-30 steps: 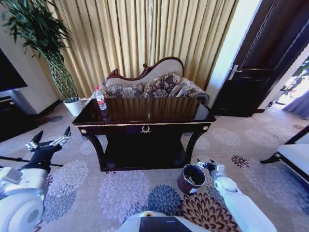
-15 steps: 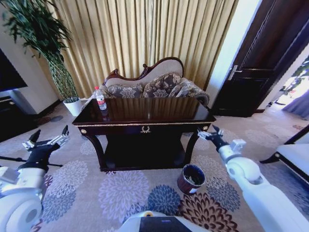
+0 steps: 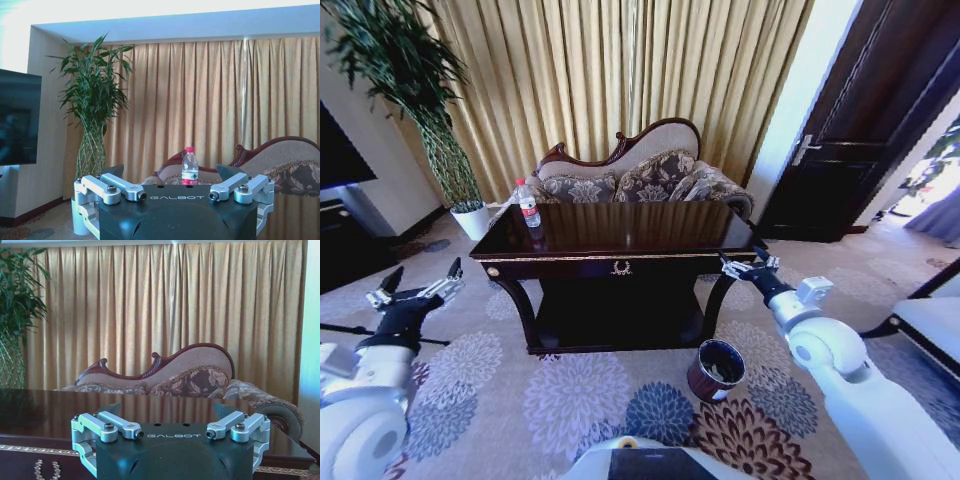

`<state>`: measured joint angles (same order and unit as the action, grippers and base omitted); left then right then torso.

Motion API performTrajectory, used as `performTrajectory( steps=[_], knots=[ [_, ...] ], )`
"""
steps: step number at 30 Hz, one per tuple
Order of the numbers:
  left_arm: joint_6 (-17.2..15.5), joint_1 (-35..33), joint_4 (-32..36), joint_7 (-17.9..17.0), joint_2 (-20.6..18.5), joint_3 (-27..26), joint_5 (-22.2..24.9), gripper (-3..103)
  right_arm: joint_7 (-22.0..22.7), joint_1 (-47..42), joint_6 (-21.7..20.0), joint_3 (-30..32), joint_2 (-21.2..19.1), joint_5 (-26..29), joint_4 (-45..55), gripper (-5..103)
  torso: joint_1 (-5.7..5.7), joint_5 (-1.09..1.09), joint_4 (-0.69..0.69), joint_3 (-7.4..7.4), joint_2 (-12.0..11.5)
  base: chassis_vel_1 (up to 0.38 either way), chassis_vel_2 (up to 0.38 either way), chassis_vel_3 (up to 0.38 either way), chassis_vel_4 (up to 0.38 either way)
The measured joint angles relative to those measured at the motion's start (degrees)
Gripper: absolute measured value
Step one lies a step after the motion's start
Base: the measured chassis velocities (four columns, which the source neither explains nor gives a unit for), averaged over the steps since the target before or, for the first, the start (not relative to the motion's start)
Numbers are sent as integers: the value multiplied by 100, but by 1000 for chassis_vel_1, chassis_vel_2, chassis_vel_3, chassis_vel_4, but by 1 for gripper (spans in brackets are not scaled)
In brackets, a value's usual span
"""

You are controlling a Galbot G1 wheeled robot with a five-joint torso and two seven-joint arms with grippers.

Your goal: Move to the front of the table and place the trash on the table into the trash bin.

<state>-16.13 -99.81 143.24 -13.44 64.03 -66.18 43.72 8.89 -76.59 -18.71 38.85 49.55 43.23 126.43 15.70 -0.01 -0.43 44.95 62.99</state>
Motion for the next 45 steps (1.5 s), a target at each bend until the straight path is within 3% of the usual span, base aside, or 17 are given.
performTrajectory(
  steps=[18, 22, 25, 30, 45],
  knots=[
    [-54, -14, 0, -9, -53, -8, 20, 100, -24, 17, -17, -45, 28, 80, 28, 100, 0, 0, 0, 0, 0, -31, 29, 28, -31],
    [-260, -21, 0, 2, -91, -82, 59, 100, -26, 20, -17, -47, 27, 86, 29, 100, 0, 0, 0, 0, 0, -73, 70, 61, -67],
    [-592, 31, 0, 1, -153, -171, 179, 100, -28, 23, -16, -36, 27, 83, 3, 100, 0, 0, 0, 0, 0, -77, 67, 74, -67],
    [-781, 87, 0, -11, -211, -191, 222, 100, -31, 41, -10, -28, 23, 82, -24, 100, 0, 0, 0, 0, 0, -54, 66, 61, -78],
    [-754, 101, 0, -26, -207, -154, 215, 100, -185, 75, 11, -64, 42, 61, -78, 100, 0, 0, 1, 0, 0, -67, 62, 69, -60]
  ],
)
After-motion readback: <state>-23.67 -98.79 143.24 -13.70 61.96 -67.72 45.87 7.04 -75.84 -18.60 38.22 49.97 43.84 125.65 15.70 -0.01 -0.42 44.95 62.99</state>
